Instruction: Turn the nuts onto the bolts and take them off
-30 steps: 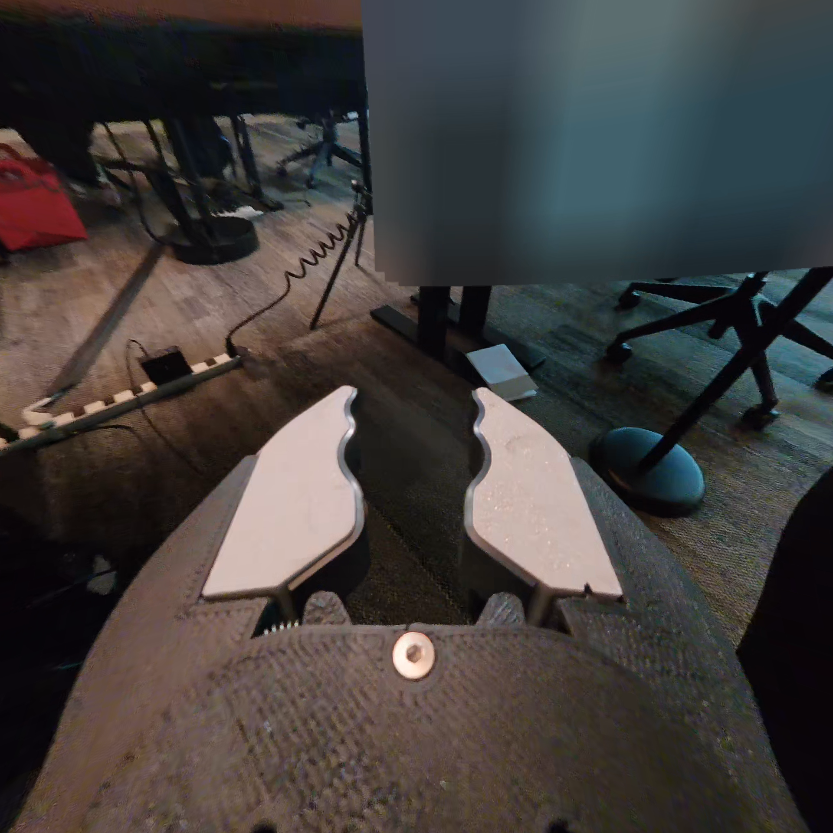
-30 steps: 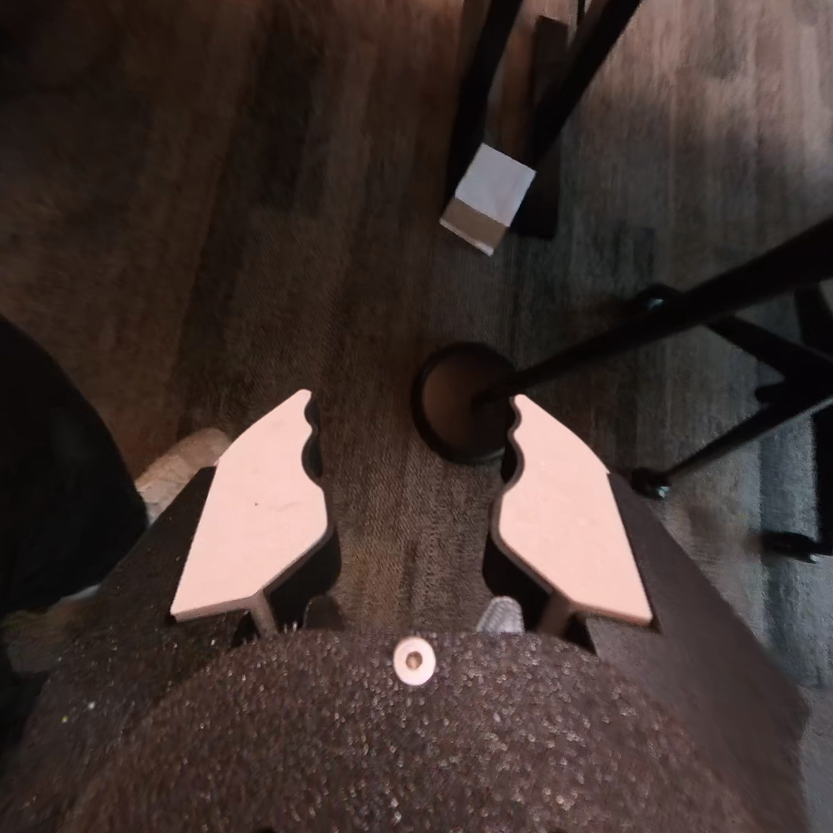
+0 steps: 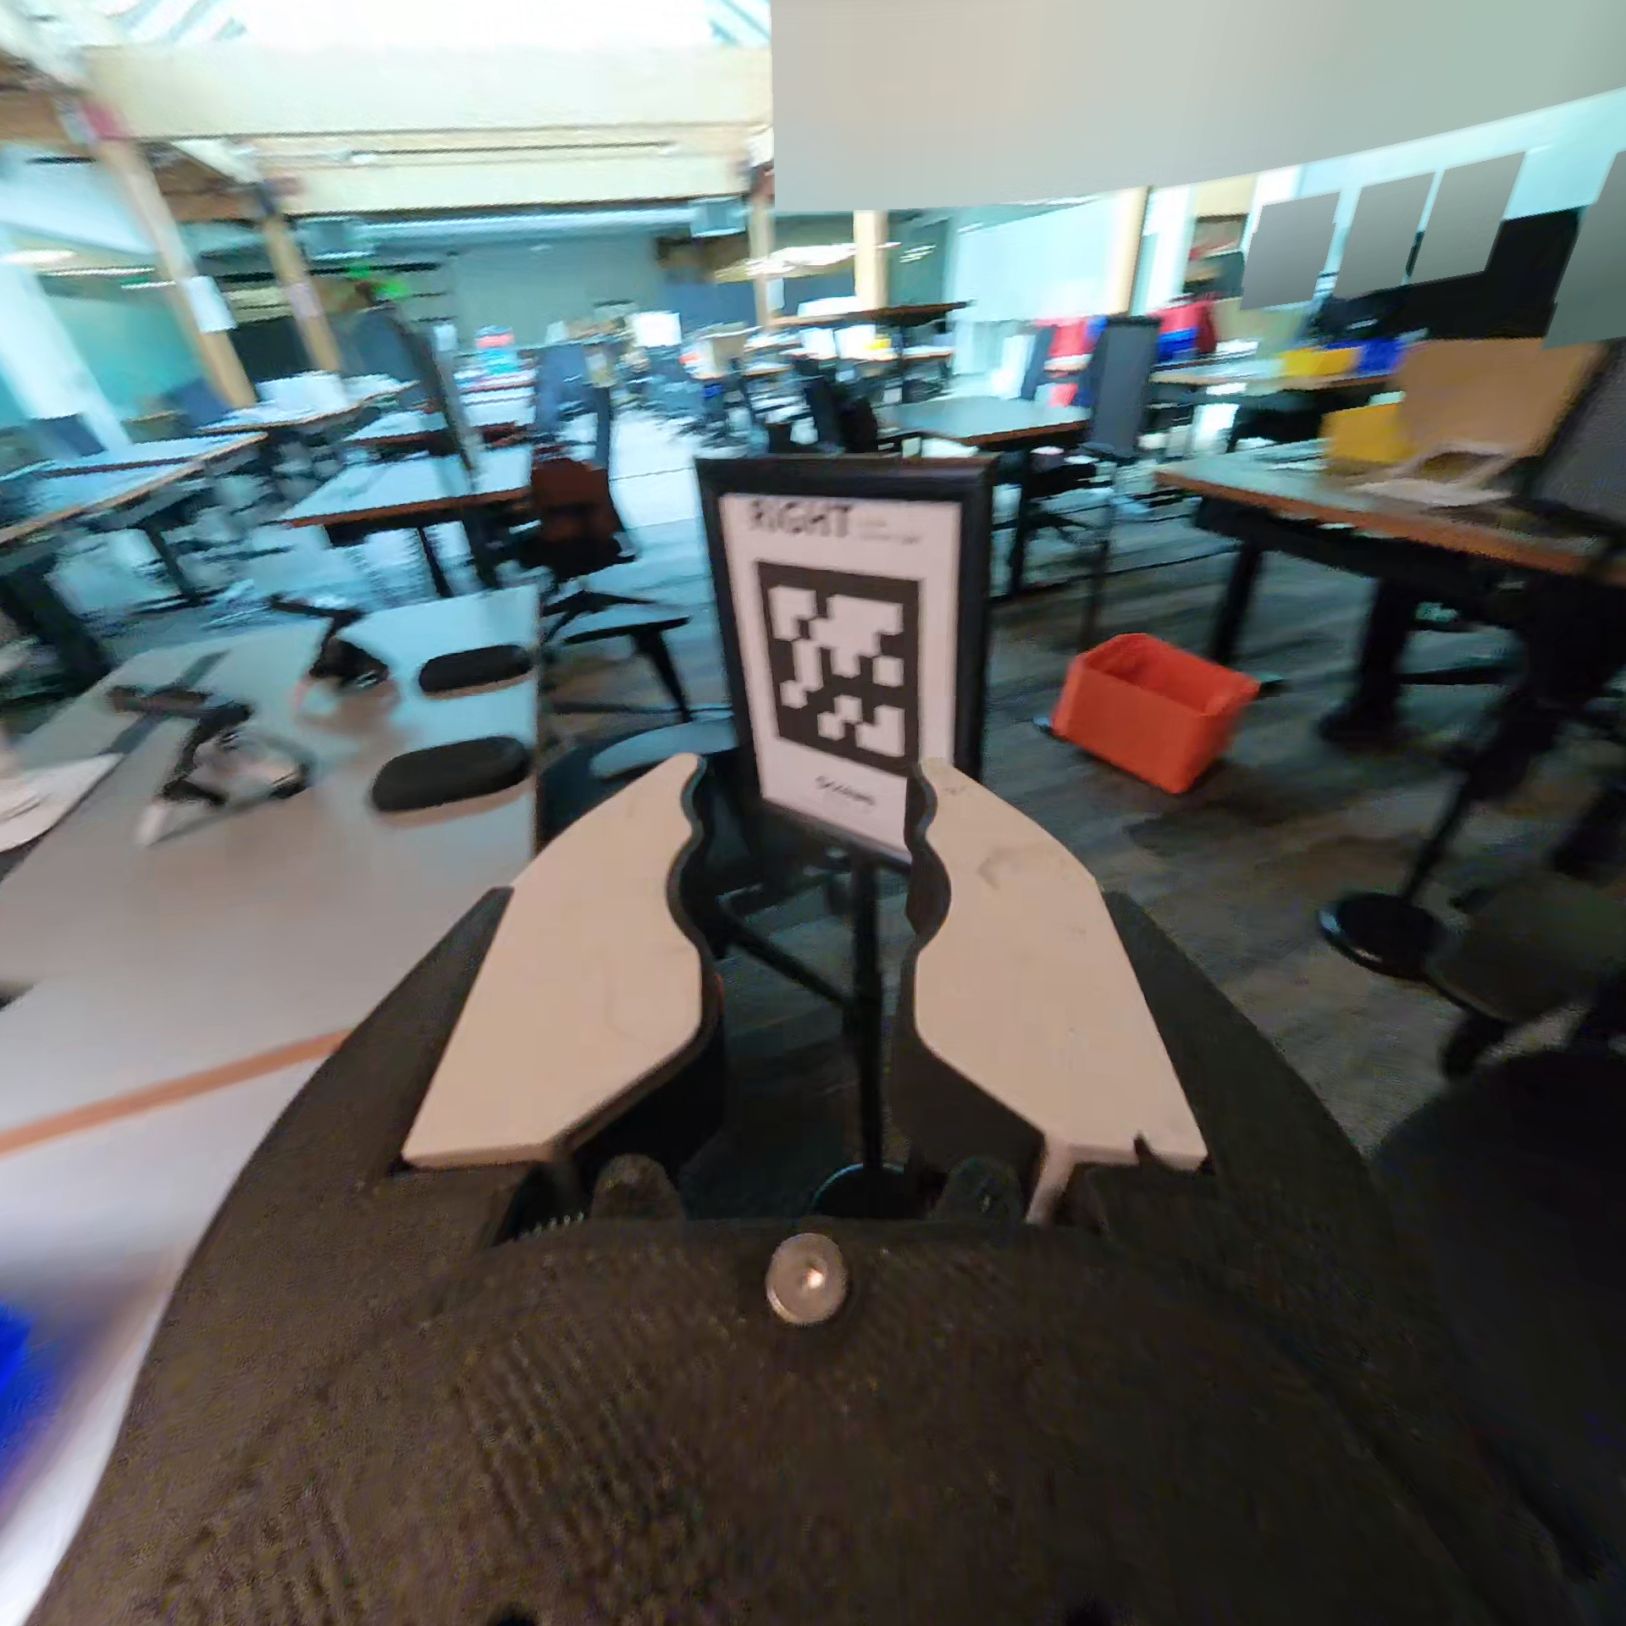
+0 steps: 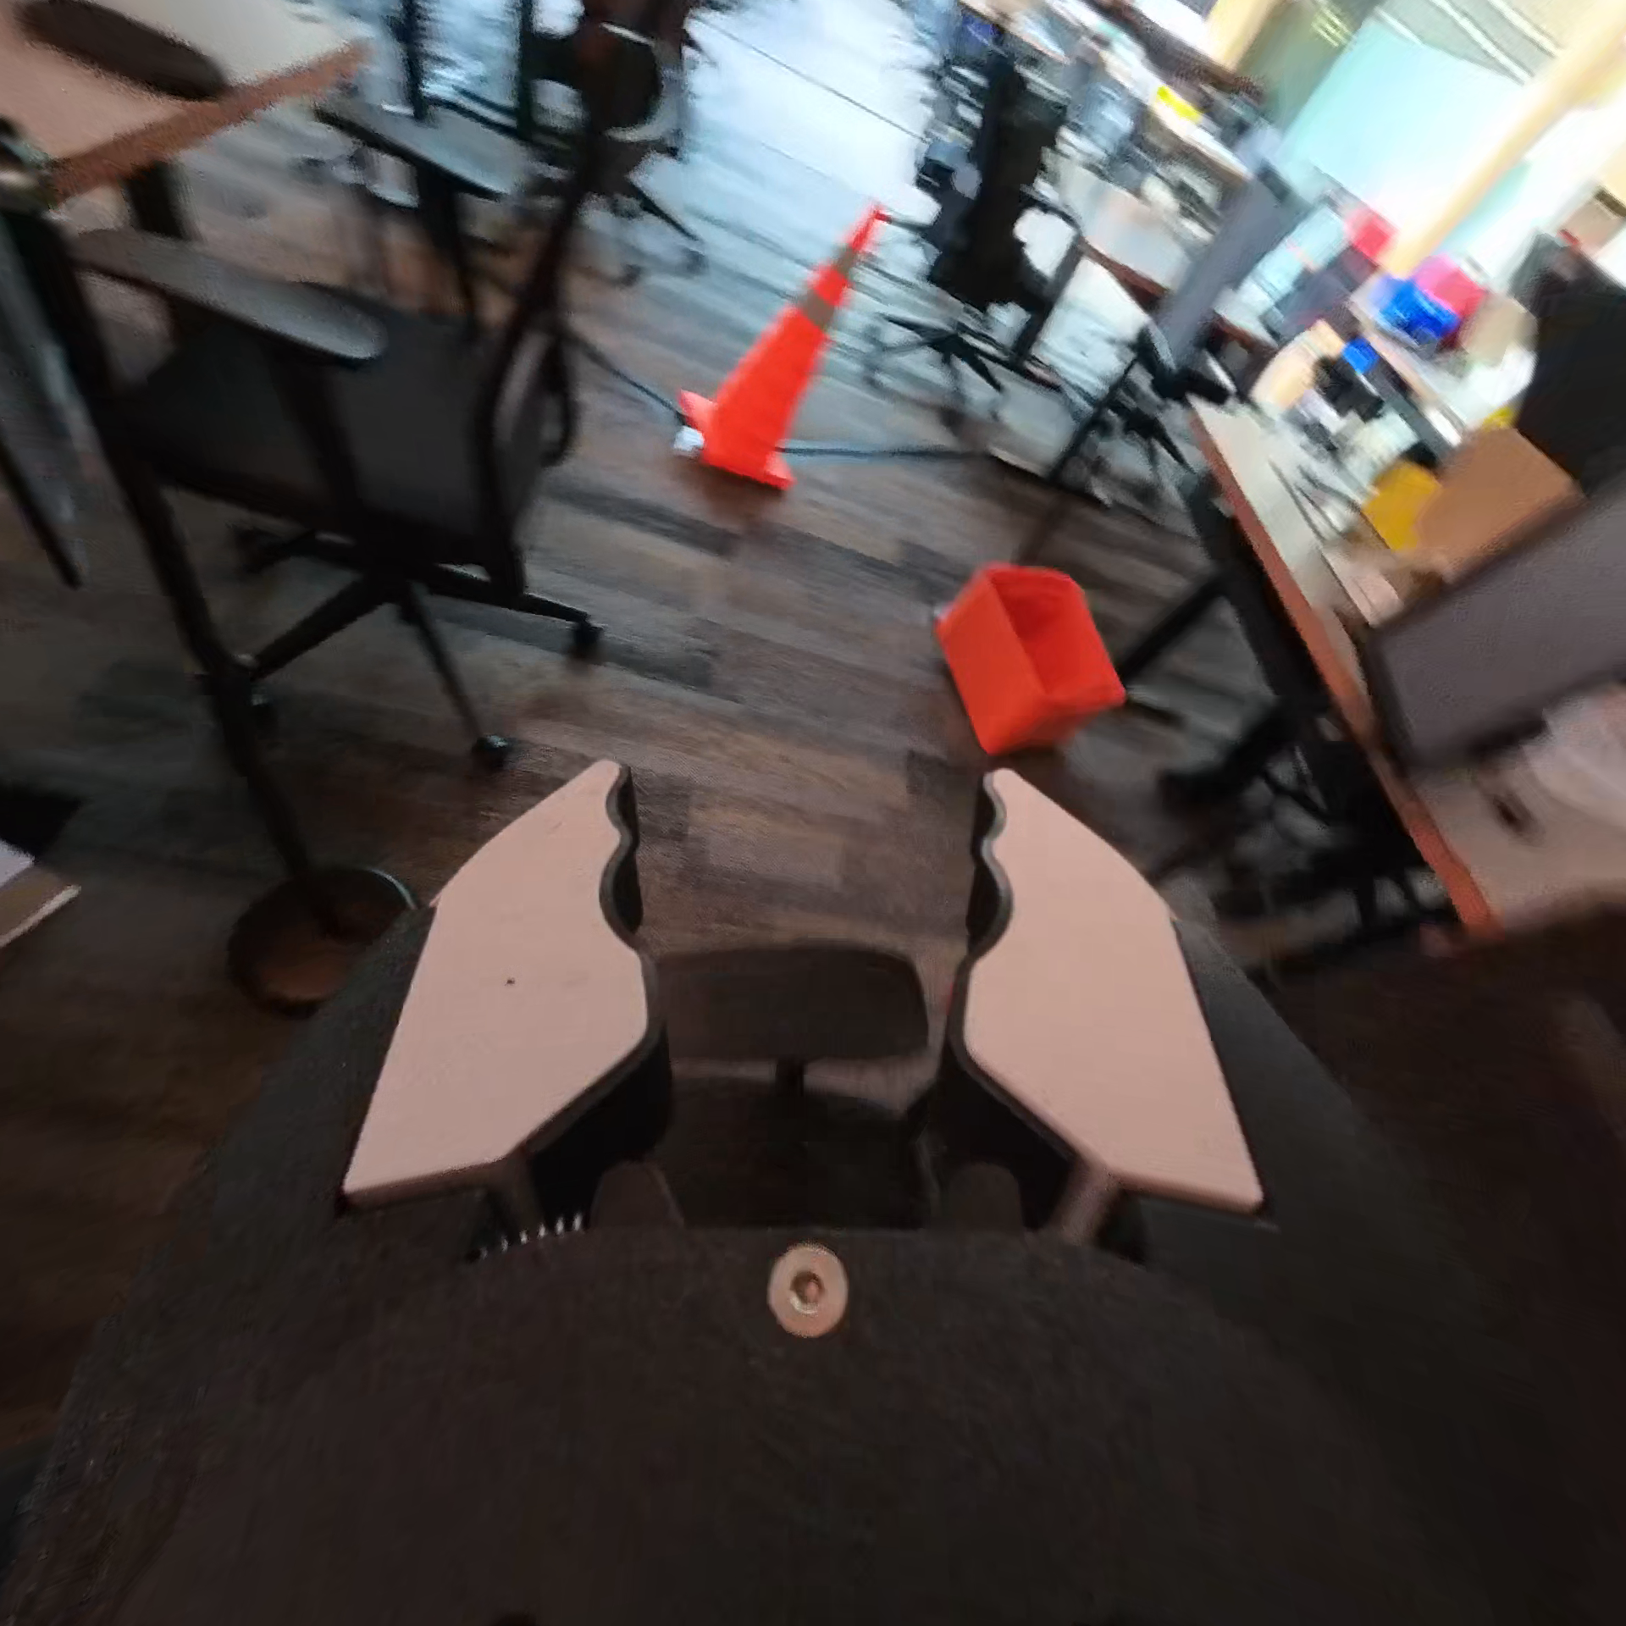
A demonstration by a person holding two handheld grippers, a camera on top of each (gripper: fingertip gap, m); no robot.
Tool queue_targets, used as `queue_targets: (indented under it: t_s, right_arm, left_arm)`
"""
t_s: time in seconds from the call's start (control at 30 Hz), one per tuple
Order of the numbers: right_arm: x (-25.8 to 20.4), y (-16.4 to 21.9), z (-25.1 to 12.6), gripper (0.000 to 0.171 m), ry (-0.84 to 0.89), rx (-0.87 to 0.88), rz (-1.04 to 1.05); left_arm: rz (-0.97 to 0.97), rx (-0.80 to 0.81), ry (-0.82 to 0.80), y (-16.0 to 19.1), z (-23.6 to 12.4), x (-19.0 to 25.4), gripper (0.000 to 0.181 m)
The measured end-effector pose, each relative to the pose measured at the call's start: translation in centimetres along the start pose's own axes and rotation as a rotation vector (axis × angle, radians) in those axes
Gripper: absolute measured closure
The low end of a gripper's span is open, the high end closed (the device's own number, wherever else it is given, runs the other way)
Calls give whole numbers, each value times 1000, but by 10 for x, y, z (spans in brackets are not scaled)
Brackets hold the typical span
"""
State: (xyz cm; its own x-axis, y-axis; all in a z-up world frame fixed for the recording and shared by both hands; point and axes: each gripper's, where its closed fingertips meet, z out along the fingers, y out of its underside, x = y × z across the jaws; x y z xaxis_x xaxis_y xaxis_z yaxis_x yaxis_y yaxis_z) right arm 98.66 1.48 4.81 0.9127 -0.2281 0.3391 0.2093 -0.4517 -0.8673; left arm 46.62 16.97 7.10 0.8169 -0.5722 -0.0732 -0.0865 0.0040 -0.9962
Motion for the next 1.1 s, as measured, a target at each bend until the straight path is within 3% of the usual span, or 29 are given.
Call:
queue_targets:
  t_s: [0.17, 0.33, 0.47, 0.63, 0.87, 1.1]
  right_arm:
    - [-6, 58, -147, 103, 219, -106, 148]
    - [-33, 86, -204, 104, 279, -148, 188]
    - [-44, 116, -202, 104, 265, -152, 283]
    - [-54, 145, -167, 104, 193, -151, 370]
    - [-22, 156, -147, 105, 192, -110, 434]
    - [-2, 170, -123, 103, 79, -160, 373]
  left_arm:
    - [-5, 25, 255, -46, -12, 21, 141]
    - [0, 2, 405, -62, -15, 46, 142]
    - [40, -8, 469, -81, -8, 73, 142]
    - [68, -56, 507, -89, 1, 108, 143]
    - [81, -35, 555, -103, 25, 173, 143]
    - [-69, -89, 472, -74, 42, 197, 142]
